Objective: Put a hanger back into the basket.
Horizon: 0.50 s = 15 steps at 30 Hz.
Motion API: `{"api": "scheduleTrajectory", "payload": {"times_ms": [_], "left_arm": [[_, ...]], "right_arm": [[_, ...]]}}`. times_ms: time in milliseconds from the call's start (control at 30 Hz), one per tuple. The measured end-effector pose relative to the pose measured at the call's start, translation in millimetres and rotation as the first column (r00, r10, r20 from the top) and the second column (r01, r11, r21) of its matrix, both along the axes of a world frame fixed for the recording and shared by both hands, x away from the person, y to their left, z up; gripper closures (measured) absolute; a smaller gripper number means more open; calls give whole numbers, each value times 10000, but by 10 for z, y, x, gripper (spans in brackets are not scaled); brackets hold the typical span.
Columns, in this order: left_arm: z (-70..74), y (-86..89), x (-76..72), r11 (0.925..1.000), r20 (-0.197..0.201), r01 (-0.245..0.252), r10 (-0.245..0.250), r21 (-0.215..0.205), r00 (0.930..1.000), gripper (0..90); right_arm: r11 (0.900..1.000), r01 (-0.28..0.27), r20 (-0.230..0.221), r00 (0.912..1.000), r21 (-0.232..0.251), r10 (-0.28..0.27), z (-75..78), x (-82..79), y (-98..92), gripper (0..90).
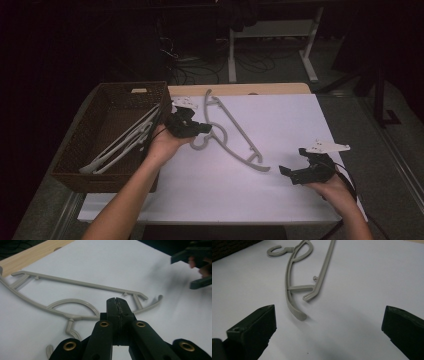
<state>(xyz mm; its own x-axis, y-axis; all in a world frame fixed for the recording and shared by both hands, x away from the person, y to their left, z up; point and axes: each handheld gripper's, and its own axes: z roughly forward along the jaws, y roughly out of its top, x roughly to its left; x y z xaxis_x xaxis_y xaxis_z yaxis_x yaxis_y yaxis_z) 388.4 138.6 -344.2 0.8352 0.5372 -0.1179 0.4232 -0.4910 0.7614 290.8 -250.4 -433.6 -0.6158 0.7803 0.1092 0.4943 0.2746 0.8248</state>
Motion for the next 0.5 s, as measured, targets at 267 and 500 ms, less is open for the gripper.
{"api": "scheduleTrajectory", "payload": {"times_ms": [267, 500], "left_arm": [[-388, -139, 256, 9956, -299, -761, 778, 545, 9965, 900], [-679, -97, 465, 9803, -199, -1577, 1611, 1192, 9867, 900]], "right_arm": [[10000, -27, 2, 10000, 54, 27, 5, -3, -5, 0], [10000, -51, -18, 10000, 63, 51, 3, 4, -9, 0]]}}
